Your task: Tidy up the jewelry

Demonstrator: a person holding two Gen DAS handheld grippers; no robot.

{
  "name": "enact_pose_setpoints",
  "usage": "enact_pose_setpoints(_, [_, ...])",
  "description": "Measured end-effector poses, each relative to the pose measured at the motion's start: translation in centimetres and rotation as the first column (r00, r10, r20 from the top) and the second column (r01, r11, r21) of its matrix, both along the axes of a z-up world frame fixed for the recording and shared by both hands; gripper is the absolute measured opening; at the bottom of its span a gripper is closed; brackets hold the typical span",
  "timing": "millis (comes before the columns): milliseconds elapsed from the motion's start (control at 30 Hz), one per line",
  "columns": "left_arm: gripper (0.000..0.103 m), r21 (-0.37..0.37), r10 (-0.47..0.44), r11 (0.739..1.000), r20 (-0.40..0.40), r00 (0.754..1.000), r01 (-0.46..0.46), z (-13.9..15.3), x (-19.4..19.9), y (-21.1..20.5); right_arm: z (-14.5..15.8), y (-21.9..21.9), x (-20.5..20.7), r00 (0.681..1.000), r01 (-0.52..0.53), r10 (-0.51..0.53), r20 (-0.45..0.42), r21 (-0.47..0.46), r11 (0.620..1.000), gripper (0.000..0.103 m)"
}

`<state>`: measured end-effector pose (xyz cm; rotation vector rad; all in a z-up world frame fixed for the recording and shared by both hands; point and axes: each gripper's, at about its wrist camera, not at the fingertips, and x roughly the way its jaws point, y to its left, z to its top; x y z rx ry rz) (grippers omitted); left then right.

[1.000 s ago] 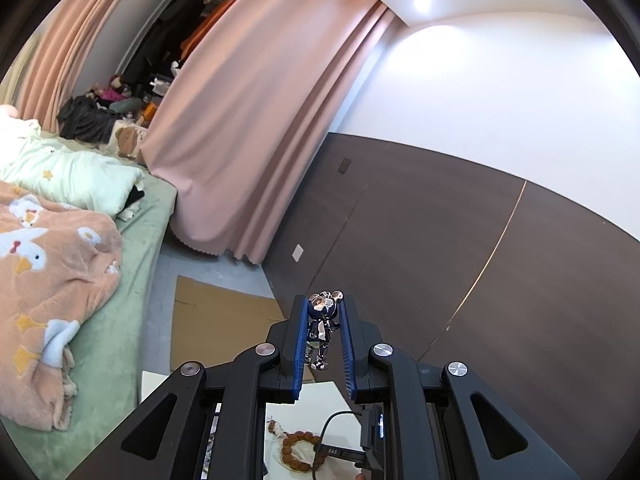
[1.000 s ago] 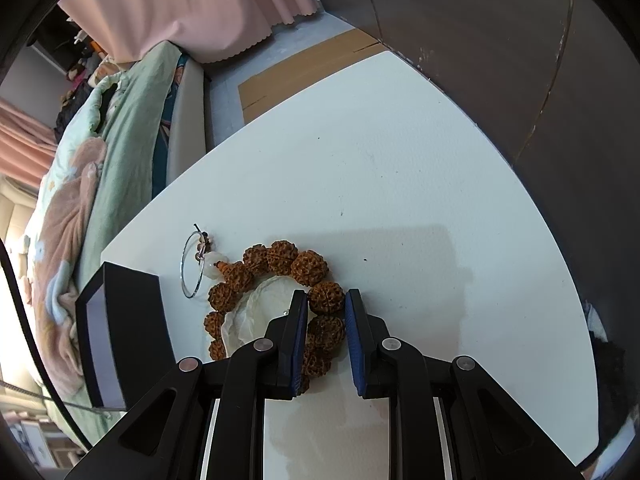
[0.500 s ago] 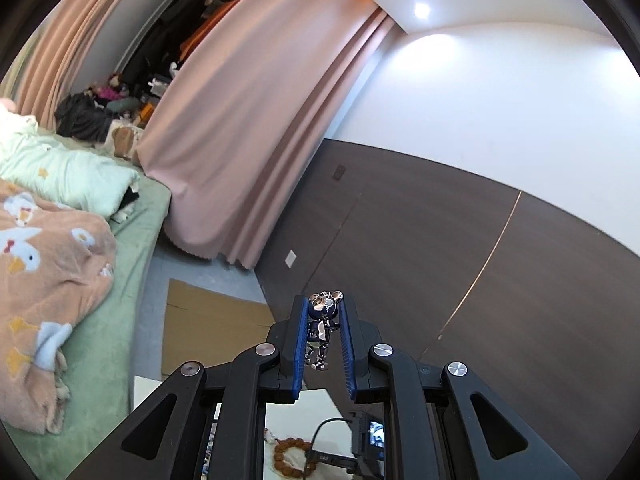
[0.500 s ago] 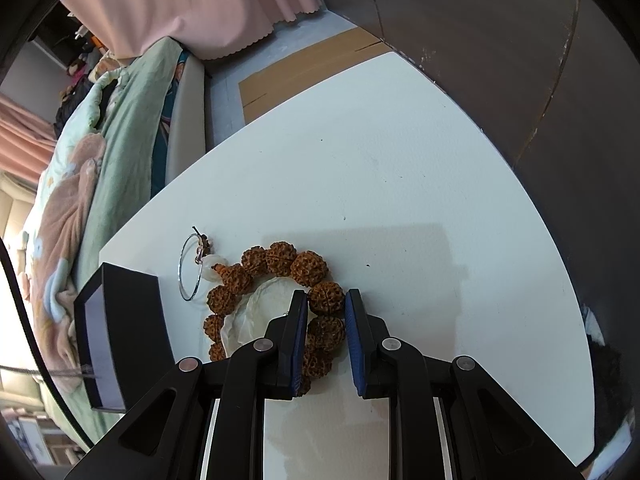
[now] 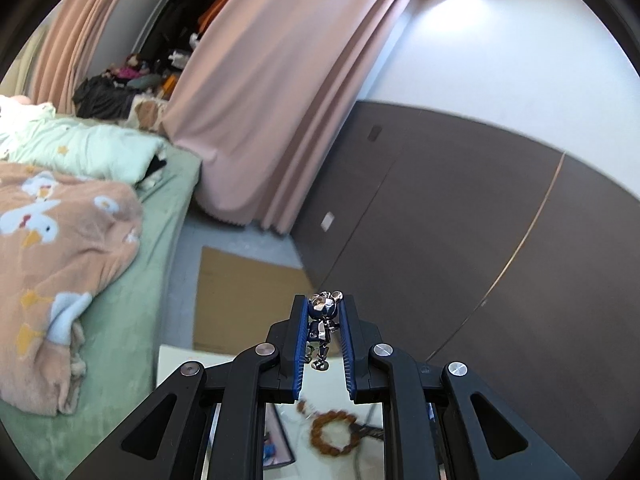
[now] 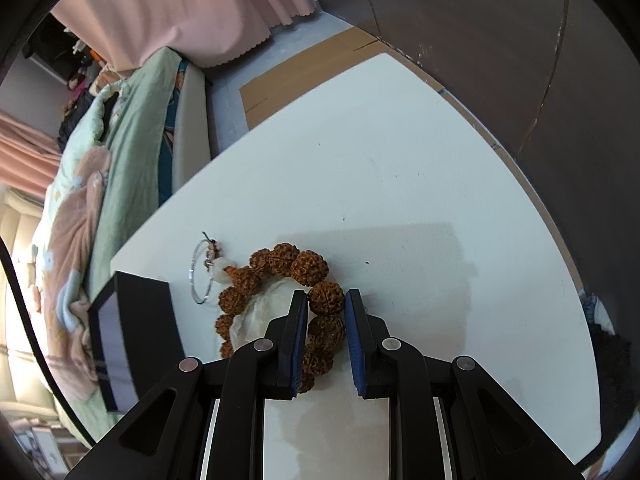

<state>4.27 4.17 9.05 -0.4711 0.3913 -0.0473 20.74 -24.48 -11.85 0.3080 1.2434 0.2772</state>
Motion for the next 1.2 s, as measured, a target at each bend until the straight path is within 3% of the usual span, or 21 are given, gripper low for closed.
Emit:
enact_pose_setpoints(267, [0.016,0.006,0.050,0.999,-0.223,0.974,-0.050,-6.9,2.9,-0.3,1.7,-0.8,-1.5,1.000,0.004,-0.006,0.017,0.162,0.987,0.021])
enact_pose_setpoints(333, [0.018,0.005,0.037,0.999,-0.308,0.951,-0.037,-9.1,4.2,-0.4,2.2,-0.7,-1.8,1.000,-0.005,-0.001,0.029,0.193,0.981,0.021])
enact_pose_setpoints(467, [0.020,-0.068,-0.002,0.997,-0.437,0.900,-0.031,-13.1,5.3,-0.1,3.3,-0.4,-2.9,0.997,-0.026,0.008,0.073,0.249,0.968,0.021])
enact_pose_setpoints(500, [0.026,-0.058,0.009,0.998,-0.460,0.888,-0.040,-13.6,5.4,-0.1,3.6,-0.4,-3.0,0.997,-0.029,0.008,0.082,0.256,0.966,0.021])
enact_pose_setpoints(533, [0.033,-0.050,0.015,0.998,-0.471,0.882,-0.043,-13.9,5.4,-0.1,3.8,-0.3,-3.1,0.996,-0.031,0.007,0.090,0.267,0.963,0.021])
enact_pose_setpoints(600, [0.065,-0.045,0.017,0.998,-0.472,0.881,-0.043,-14.3,5.2,-0.3,4.2,-0.2,-3.3,0.995,-0.033,0.003,0.102,0.291,0.956,0.021])
enact_pose_setpoints(667, [0.075,-0.051,0.018,0.998,-0.447,0.894,-0.046,-14.1,4.7,-0.4,4.6,-0.2,-3.6,0.993,-0.035,-0.002,0.114,0.320,0.947,0.021])
enact_pose_setpoints(1200, [0.078,-0.079,0.013,0.996,-0.423,0.906,-0.051,-13.4,3.9,0.9,8.0,2.0,-6.0,0.966,-0.175,0.042,0.255,0.523,0.834,0.021])
